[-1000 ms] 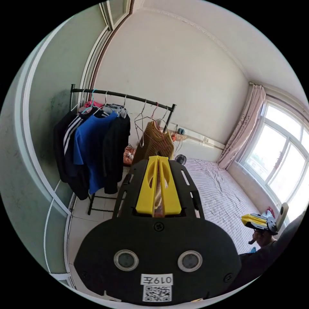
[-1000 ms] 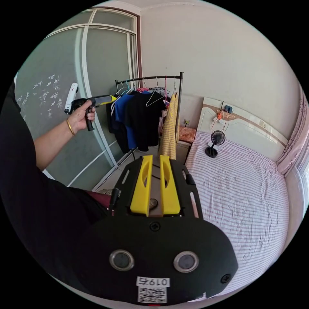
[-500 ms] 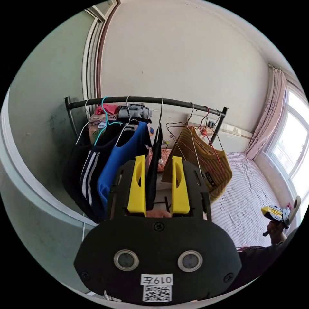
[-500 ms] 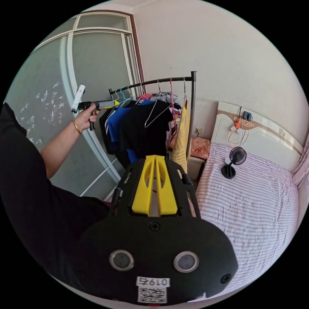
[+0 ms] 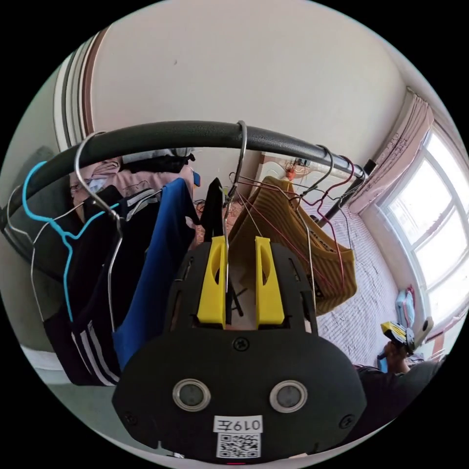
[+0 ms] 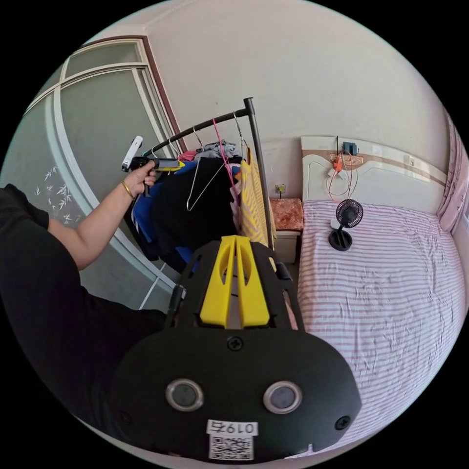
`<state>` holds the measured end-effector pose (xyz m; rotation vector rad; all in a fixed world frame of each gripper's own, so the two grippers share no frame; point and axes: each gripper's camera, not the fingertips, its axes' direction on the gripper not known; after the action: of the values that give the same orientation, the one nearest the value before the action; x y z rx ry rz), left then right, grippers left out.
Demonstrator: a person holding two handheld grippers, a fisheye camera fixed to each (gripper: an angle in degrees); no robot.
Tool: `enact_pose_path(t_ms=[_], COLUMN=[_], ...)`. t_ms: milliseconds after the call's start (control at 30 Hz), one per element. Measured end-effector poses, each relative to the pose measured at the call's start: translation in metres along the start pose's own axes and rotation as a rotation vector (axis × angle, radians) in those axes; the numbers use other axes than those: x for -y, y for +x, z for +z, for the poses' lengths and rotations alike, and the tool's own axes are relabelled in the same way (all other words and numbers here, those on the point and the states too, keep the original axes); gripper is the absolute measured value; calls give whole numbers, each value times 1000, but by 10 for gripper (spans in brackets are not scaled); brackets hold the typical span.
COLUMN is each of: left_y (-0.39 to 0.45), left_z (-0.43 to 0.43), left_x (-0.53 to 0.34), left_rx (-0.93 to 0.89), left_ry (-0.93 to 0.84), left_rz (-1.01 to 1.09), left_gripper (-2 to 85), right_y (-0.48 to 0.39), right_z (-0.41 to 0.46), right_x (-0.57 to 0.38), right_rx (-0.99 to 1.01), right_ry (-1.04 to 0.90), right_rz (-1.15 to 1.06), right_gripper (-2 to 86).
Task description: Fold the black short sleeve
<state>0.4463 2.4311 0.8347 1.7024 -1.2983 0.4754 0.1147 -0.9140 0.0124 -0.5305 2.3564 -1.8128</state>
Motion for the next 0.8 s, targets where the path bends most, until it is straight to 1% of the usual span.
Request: enact_pose_path(t_ms=[167,233,367,500,667,800], left_y=[-35,-48,-69,-77,-88,-79], left_z=[18,26,36,32,-2,-33], left_x=[40,49,62,64,63,57], left_rx=[-320,-409,-473,-483,-550,-519], left_ry=[-63,-76,-38,5,126,156], left_rz=[-27,-64,-129,-159,-188,-192], left_gripper=[56,41,24,16,9,8], right_y=[18,26,38,43,49,57], right_z=[-17,-23,-28,-33,-36,-40], right_x=[-12,-19,-29,-39,-56,-75], right_rx=[-43,-58,-57,-68,-70,-68], right_ry=[17,21,13,5,-13,-19], right_rz=[39,55,78,64,67,77], right_gripper=[-10,-10,-10,-10,-10,-10])
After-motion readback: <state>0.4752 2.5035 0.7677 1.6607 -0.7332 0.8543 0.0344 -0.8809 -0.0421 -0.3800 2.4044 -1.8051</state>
